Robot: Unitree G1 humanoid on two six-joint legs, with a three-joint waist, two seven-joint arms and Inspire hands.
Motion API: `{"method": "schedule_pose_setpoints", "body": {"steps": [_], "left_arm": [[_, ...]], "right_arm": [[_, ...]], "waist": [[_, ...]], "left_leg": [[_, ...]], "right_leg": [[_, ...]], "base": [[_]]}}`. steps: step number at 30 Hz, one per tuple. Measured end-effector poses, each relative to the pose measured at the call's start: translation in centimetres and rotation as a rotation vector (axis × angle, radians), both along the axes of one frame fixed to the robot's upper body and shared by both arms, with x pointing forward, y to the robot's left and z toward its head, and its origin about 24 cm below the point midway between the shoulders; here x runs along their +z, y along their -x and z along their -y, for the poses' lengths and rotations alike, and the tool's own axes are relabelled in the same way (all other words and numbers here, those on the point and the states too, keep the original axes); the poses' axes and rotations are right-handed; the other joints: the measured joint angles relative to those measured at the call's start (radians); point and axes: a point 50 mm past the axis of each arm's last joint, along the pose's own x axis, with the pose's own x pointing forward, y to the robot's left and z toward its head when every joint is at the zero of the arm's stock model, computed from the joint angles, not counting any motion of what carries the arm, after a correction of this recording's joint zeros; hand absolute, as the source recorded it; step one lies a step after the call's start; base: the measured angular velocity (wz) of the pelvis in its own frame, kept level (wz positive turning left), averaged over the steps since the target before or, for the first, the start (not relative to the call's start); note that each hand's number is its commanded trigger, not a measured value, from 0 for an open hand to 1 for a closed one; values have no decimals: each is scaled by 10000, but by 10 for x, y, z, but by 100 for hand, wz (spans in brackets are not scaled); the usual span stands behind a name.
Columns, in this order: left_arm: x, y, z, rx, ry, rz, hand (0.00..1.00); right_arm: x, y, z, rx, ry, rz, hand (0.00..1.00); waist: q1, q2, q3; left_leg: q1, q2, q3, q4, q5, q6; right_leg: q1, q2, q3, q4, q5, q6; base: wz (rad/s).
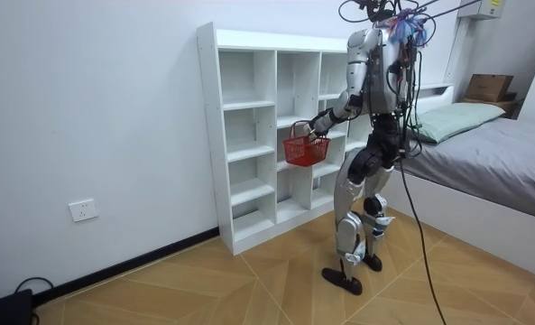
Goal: Collect fruits from the closet
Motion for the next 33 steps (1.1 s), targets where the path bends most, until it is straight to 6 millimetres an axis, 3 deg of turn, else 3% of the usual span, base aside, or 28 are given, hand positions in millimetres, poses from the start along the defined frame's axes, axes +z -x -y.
{"method": "schedule_pose_setpoints", "body": {"steps": [23,33], "left_arm": [[3,1,6,-158,312,76,100],[1,7,18,-890,330,76,100]], "right_arm": [[-3,1,-4,-542,-300,-253,100],[-3,0,-8,-606,-403,-249,100]], "waist": [[3,-2,0],[68,-14,13]], "left_leg": [[97,-17,40,-4,-1,1],[233,-16,94,-31,-1,3]], "right_leg": [[58,35,-26,31,4,-3],[123,49,46,46,2,-2]], "base": [[0],[0]]}}
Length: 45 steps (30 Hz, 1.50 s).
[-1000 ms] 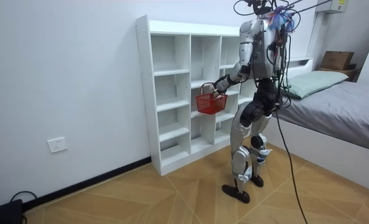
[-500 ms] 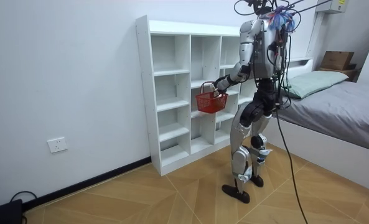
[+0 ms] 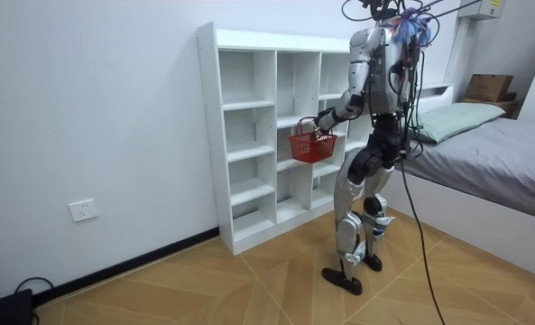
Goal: Collect fruits from the closet
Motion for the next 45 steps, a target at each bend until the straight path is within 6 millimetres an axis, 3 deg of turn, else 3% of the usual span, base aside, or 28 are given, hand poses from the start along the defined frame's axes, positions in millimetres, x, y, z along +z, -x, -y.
{"method": "schedule_pose_setpoints", "body": {"steps": [4,22,23,24,25,26,45], "left_arm": [[0,0,0,-10,5,-2,100],[-1,2,0,-29,107,-54,100],[-1,2,0,-12,142,-67,100],[-1,2,0,11,201,-91,100],[-1,2,0,11,205,-92,100],[-1,2,0,12,215,-93,100],[7,0,6,200,1509,-107,100]], "right_arm": [[0,0,-1,-12,-27,1,100],[0,0,-3,-62,-97,13,100],[0,0,-4,-62,-98,16,75],[0,0,-4,-57,-109,17,59],[0,0,-4,-55,-112,17,12],[0,0,-4,-49,-113,18,0],[11,-3,-8,-578,-1960,303,0]], "waist": [[140,-22,17],[179,-78,52],[177,-78,52],[168,-78,52],[167,-78,52],[167,-78,52],[118,-74,49]], "left_leg": [[140,2,163,-139,1,-2],[168,-9,195,-308,4,-11],[167,-9,195,-308,4,-11],[166,-9,195,-305,3,-11],[166,-10,195,-304,3,-11],[163,-11,192,-300,3,-11],[249,-9,109,-242,0,-11]], "right_leg": [[0,43,204,-36,0,0],[64,57,162,-187,-16,30],[65,56,159,-187,-16,30],[65,51,147,-182,-16,30],[65,49,142,-181,-16,30],[65,42,134,-179,-16,30],[193,36,145,-179,-16,30]], "base": [[-13],[0],[0],[0],[0],[0],[0]]}}
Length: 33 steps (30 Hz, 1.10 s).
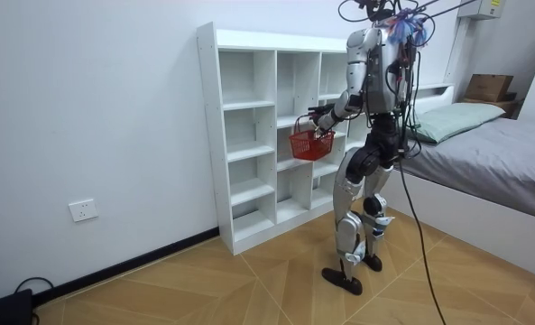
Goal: Collect fruits from the closet
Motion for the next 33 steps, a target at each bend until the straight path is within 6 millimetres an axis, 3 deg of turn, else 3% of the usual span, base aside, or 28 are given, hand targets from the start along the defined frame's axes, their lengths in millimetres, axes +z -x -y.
{"method": "schedule_pose_setpoints", "body": {"steps": [23,33], "left_arm": [[16,-7,-2,125,297,695,100],[25,-10,-5,22,-573,1463,100]], "right_arm": [[7,-1,-3,-296,-978,558,0],[10,-1,-3,-225,-896,783,0]], "waist": [[-109,65,-26],[-159,140,-32]], "left_leg": [[-468,191,-23,697,-295,-5],[-469,196,-7,707,-299,-5]], "right_leg": [[-218,110,67,133,22,-20],[-206,117,48,121,25,-21]], "base": [[0],[0]]}}
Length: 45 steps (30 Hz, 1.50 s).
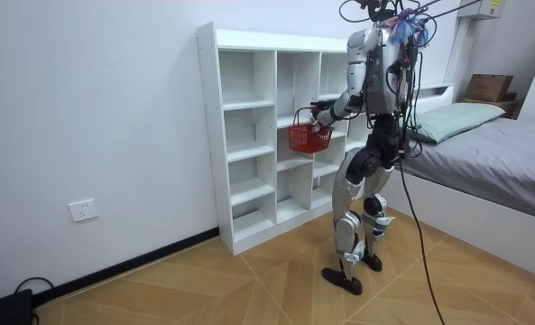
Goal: Collect fruits from the closet
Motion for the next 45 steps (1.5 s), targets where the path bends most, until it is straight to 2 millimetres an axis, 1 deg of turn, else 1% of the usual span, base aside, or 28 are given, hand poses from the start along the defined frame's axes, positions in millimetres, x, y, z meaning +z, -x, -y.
{"method": "schedule_pose_setpoints", "body": {"steps": [7,15,22,24,34,36,45], "left_arm": [[1,0,0,-66,-292,156,100],[0,0,0,-152,-494,233,100],[-1,1,-5,-278,-818,294,100],[-1,1,-7,-355,-887,320,100],[-1,1,-9,-470,-937,375,100],[-1,1,-9,-509,-942,393,100],[-2,3,-10,-629,-952,404,100]], "right_arm": [[1,0,0,32,62,52,0],[1,0,6,230,327,120,0],[0,1,12,707,770,158,0],[0,2,12,771,780,151,0],[0,2,12,888,812,174,0],[0,2,13,932,826,182,0],[-1,3,14,1050,762,120,0]], "waist": [[-8,39,-24],[-4,47,-18],[-45,37,-12],[-61,24,-5],[-81,-5,-3],[-82,-40,-2],[-100,-121,-20]], "left_leg": [[4,-10,4,-44,1,0],[26,-8,6,-59,2,1],[56,-9,4,-75,1,0],[84,-8,68,-106,2,0],[49,-8,94,-113,2,0],[52,-6,118,-121,2,0],[65,-8,118,-123,1,0]], "right_leg": [[1,-27,-3,-5,0,1],[0,-46,4,3,0,1],[5,-76,20,18,-4,3],[0,-70,46,15,-4,3],[-50,-73,61,16,-4,4],[-65,-67,86,16,-4,3],[-64,-48,169,-2,2,8]], "base": [[0],[0],[0],[-3],[0],[0],[0]]}}
